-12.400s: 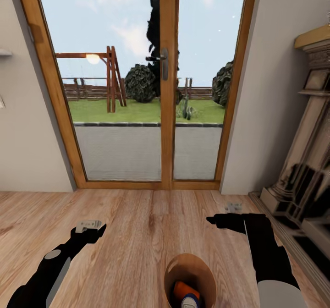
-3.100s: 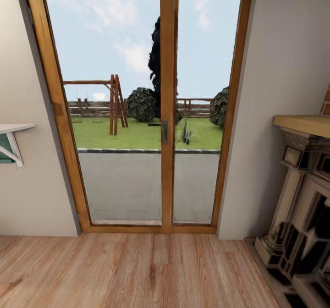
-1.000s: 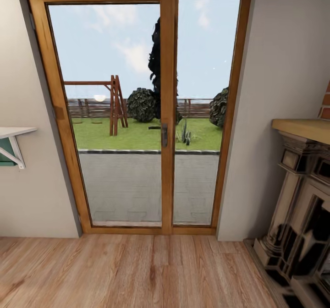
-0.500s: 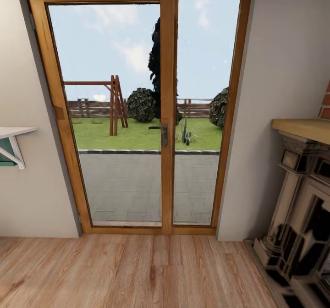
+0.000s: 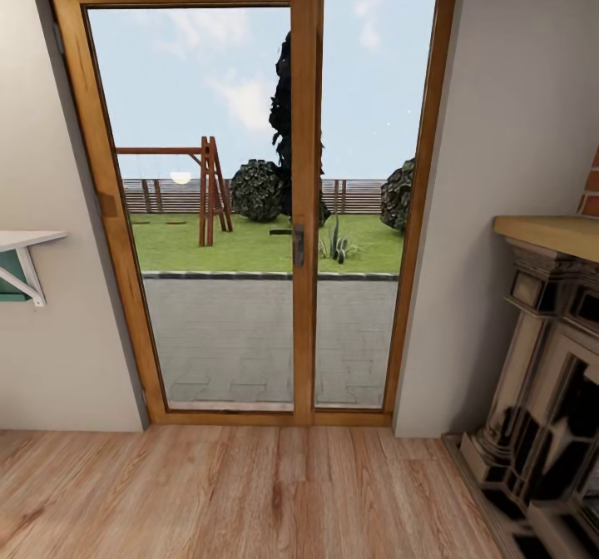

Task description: Put the three can of soda from the living room inside the tash can in the kitchen.

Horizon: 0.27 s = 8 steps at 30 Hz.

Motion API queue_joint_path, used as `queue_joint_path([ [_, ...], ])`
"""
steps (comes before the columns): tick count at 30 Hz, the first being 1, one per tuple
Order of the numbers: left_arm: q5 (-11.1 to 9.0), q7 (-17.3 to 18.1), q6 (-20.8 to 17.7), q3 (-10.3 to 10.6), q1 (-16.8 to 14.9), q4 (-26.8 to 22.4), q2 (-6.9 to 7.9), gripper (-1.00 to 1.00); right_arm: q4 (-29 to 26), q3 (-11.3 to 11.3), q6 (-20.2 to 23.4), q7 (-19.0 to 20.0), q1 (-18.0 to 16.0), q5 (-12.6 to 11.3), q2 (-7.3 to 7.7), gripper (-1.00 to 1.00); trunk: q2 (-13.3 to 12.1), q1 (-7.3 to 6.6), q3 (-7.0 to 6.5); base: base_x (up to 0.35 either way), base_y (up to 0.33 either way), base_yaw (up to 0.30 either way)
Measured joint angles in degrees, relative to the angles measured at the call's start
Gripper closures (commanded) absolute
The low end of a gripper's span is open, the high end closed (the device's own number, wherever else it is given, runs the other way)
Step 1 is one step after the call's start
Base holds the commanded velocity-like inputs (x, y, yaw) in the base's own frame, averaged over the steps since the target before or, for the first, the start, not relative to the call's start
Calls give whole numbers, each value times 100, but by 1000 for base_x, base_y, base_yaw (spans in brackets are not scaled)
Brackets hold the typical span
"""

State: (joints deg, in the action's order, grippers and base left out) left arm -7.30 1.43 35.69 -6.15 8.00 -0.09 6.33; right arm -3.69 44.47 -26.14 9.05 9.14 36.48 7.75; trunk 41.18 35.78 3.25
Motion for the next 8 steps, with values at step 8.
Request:
queue_joint_path([
  [8,0,-2,1,0,0,0,0,-100,0,0,2,0,1,0,-1,-100,0,0,0,0,0,0],
])
